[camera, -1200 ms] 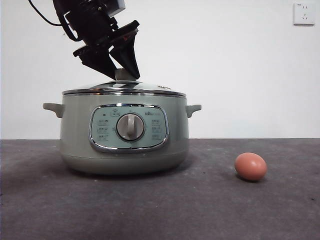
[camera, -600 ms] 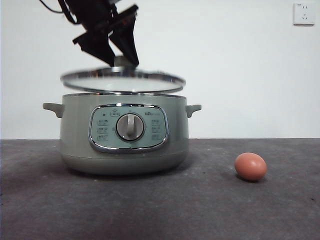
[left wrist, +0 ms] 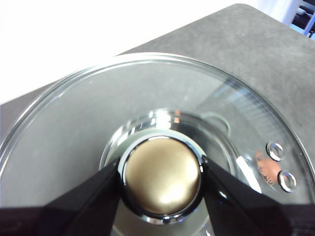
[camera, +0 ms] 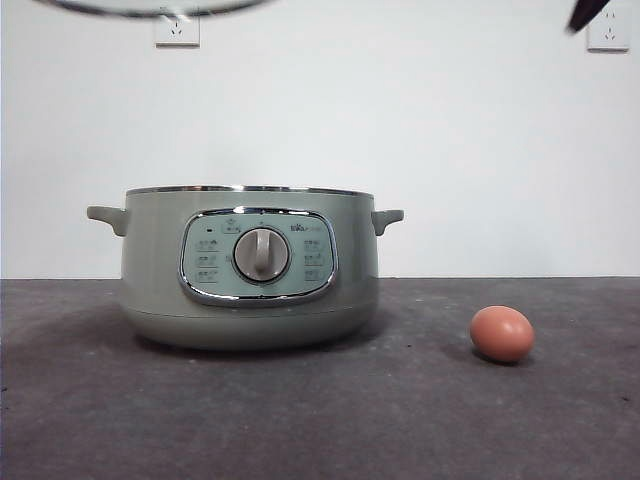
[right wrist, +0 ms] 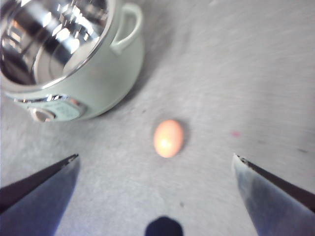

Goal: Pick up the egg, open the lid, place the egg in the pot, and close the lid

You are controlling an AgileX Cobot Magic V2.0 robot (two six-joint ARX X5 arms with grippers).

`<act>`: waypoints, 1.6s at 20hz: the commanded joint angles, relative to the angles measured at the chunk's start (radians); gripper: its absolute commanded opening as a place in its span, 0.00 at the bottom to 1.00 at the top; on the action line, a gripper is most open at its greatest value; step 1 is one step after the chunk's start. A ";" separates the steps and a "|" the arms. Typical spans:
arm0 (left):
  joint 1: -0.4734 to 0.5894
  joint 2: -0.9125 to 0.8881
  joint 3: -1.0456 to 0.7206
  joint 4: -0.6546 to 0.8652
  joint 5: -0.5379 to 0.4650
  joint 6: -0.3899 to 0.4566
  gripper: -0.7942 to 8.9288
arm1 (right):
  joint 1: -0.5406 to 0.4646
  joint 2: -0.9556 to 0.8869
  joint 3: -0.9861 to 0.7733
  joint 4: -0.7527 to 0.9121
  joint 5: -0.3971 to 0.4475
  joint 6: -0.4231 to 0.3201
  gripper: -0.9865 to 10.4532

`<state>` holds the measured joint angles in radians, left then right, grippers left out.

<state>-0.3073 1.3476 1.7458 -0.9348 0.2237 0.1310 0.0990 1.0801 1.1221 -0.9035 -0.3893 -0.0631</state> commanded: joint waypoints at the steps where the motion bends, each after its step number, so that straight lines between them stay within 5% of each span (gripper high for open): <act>1: 0.010 -0.085 -0.004 -0.029 0.015 0.024 0.07 | 0.064 0.097 0.002 0.047 0.034 0.019 0.58; 12: 0.010 -0.537 -0.418 -0.073 0.010 -0.035 0.07 | 0.225 0.494 0.002 0.199 0.214 0.056 0.57; 21: 0.010 -0.703 -0.456 -0.190 -0.053 -0.079 0.07 | 0.269 0.655 0.002 0.261 0.283 0.104 0.54; 32: 0.010 -0.740 -0.456 -0.216 -0.094 -0.097 0.07 | 0.274 0.690 0.002 0.267 0.292 0.141 0.27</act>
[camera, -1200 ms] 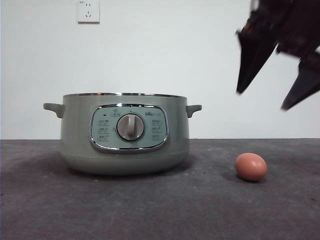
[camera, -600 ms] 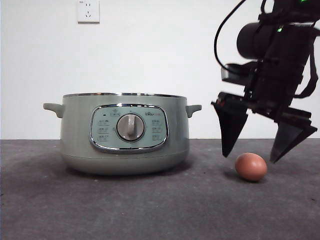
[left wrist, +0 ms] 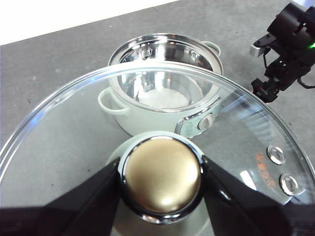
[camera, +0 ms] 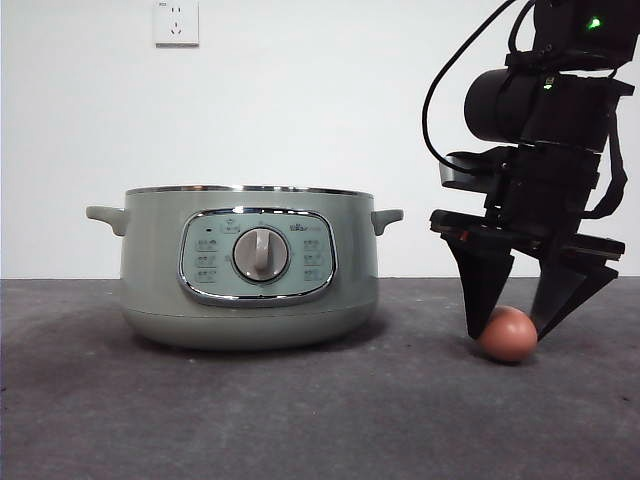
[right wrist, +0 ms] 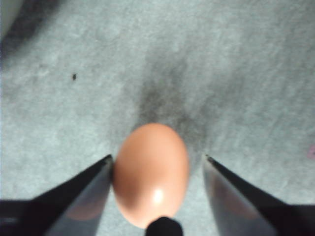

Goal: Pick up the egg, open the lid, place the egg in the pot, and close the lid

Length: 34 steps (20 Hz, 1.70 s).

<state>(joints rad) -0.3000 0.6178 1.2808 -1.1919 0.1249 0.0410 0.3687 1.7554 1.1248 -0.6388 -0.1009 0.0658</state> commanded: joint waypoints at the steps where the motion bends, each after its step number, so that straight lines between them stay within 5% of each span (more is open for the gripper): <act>1: 0.003 -0.010 0.009 0.042 0.005 -0.006 0.07 | 0.005 0.014 -0.001 0.002 0.003 0.012 0.24; 3: 0.003 -0.010 0.009 0.042 0.005 -0.006 0.07 | 0.005 0.014 -0.001 0.001 0.003 0.013 0.21; 5: 0.003 -0.010 0.009 0.042 0.005 -0.006 0.07 | 0.005 0.014 -0.001 0.002 -0.001 0.010 0.07; 15: 0.003 -0.010 0.009 0.043 0.005 -0.003 0.07 | 0.005 -0.227 0.010 -0.019 -0.016 0.013 0.08; 20: 0.003 -0.010 0.009 0.048 0.006 -0.003 0.07 | 0.059 -0.325 0.179 -0.019 -0.023 0.011 0.08; 27: 0.002 -0.010 0.009 0.047 0.007 -0.003 0.07 | 0.220 -0.058 0.598 -0.022 -0.022 -0.011 0.08; 34: 0.002 -0.010 0.009 0.040 0.009 -0.003 0.07 | 0.274 0.315 0.919 -0.121 -0.014 -0.057 0.08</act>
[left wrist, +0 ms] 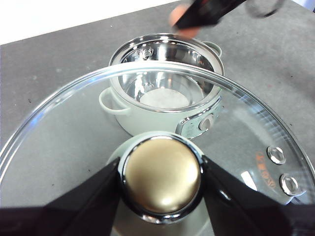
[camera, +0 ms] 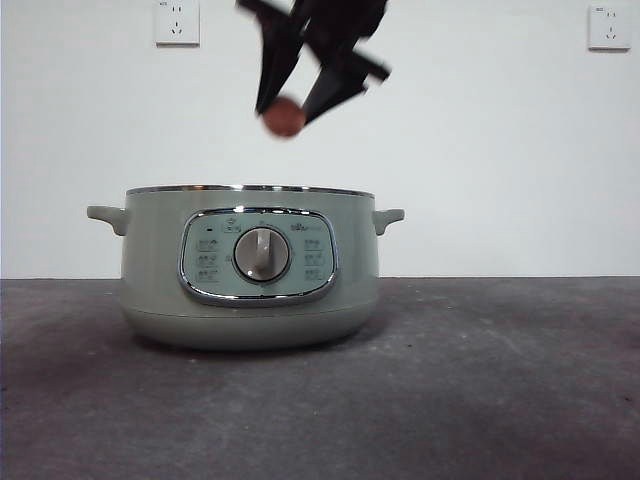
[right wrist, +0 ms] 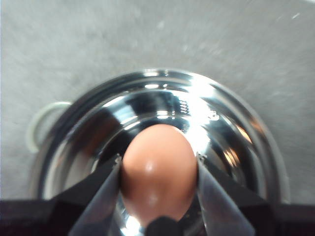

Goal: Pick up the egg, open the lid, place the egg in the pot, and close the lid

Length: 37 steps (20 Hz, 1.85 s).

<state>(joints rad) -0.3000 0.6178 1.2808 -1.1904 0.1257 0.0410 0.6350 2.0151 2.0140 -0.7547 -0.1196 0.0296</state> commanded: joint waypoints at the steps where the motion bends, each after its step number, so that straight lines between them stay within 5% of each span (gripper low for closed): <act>1: 0.002 -0.010 0.009 0.034 0.008 -0.003 0.07 | 0.010 0.098 0.052 -0.011 0.005 -0.035 0.08; 17: 0.002 -0.010 0.009 0.023 0.009 -0.003 0.07 | 0.061 0.307 0.076 -0.092 0.068 -0.113 0.08; 18: 0.002 -0.010 0.009 0.020 0.009 -0.003 0.07 | 0.061 0.307 0.076 -0.092 0.068 -0.113 0.12; 21: 0.002 -0.010 0.009 0.008 0.008 -0.003 0.07 | 0.061 0.297 0.078 -0.094 0.068 -0.108 0.47; 22: 0.002 -0.010 0.009 0.008 0.008 -0.003 0.07 | 0.065 0.294 0.094 -0.107 0.069 -0.108 0.48; 28: 0.002 -0.006 0.009 0.030 0.008 0.014 0.07 | 0.064 0.196 0.368 -0.352 0.101 -0.085 0.47; 37: 0.001 0.164 0.009 0.233 0.096 0.058 0.07 | 0.064 -0.210 0.384 -0.623 0.180 -0.102 0.47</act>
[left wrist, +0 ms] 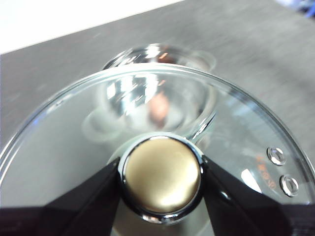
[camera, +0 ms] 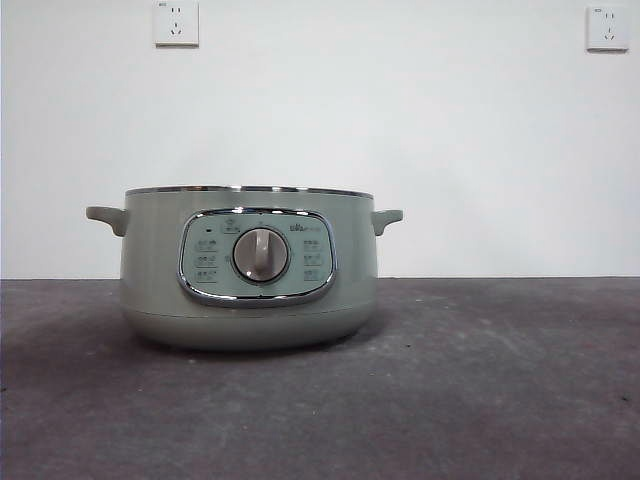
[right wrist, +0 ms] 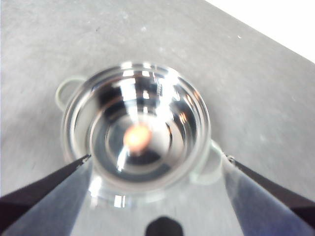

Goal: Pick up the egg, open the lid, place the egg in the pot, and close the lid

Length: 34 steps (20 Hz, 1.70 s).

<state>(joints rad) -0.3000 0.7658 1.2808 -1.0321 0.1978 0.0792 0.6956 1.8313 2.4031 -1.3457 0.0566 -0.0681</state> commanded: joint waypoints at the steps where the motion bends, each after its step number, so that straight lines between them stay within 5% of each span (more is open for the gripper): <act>1: 0.000 0.040 0.009 0.100 0.024 0.023 0.07 | 0.004 -0.058 -0.019 -0.032 -0.005 -0.004 0.47; 5: -0.013 0.172 0.009 0.218 0.071 0.029 0.07 | 0.004 -0.227 -0.160 -0.032 -0.025 0.013 0.47; 10: -0.053 0.342 0.009 0.406 0.071 0.031 0.07 | 0.005 -0.522 -0.554 0.011 -0.022 0.056 0.47; 21: -0.107 0.665 0.012 0.702 0.063 0.049 0.07 | 0.005 -1.089 -1.297 0.151 0.008 0.272 0.47; 34: -0.107 0.840 0.068 0.787 0.037 0.056 0.07 | 0.005 -1.182 -1.437 0.196 0.008 0.330 0.47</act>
<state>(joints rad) -0.4053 1.6135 1.3262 -0.2890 0.2241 0.1234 0.6994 0.6521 0.9791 -1.1564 0.0624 0.2512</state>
